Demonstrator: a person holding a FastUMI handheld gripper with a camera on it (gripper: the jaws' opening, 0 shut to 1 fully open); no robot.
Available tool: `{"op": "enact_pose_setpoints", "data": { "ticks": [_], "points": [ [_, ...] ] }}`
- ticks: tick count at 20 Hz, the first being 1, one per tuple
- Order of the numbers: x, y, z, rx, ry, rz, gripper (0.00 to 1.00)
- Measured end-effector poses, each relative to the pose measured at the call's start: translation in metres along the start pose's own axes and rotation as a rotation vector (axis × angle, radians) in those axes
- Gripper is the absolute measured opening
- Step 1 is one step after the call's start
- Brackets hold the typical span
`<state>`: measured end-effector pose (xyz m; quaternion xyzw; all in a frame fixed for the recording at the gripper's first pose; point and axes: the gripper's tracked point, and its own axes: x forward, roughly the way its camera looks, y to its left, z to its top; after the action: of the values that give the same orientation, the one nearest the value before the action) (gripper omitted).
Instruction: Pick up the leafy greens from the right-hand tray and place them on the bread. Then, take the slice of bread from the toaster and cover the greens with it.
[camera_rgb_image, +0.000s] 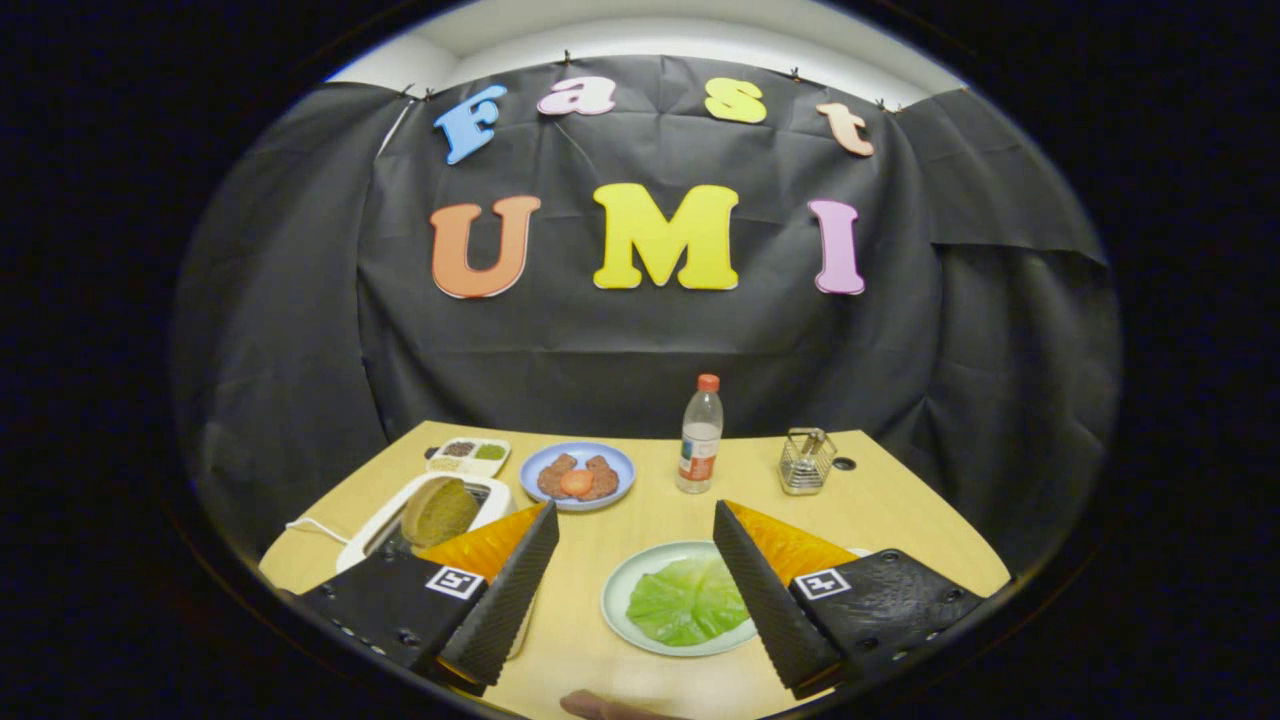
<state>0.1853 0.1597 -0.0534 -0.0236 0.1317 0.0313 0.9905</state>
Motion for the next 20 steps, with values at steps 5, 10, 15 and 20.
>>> {"op": "enact_pose_setpoints", "data": {
  "ticks": [5, 10, 15, 20],
  "points": [
    [-0.005, 0.043, 0.005, -0.014, -0.015, 0.043, 0.97],
    [0.002, 0.093, -0.005, -0.005, 0.001, 0.144, 0.97],
    [0.031, 0.125, -0.019, -0.073, 0.079, 0.135, 0.97],
    [0.060, 0.139, -0.033, -0.101, 0.198, 0.133, 0.94]
  ]
}}
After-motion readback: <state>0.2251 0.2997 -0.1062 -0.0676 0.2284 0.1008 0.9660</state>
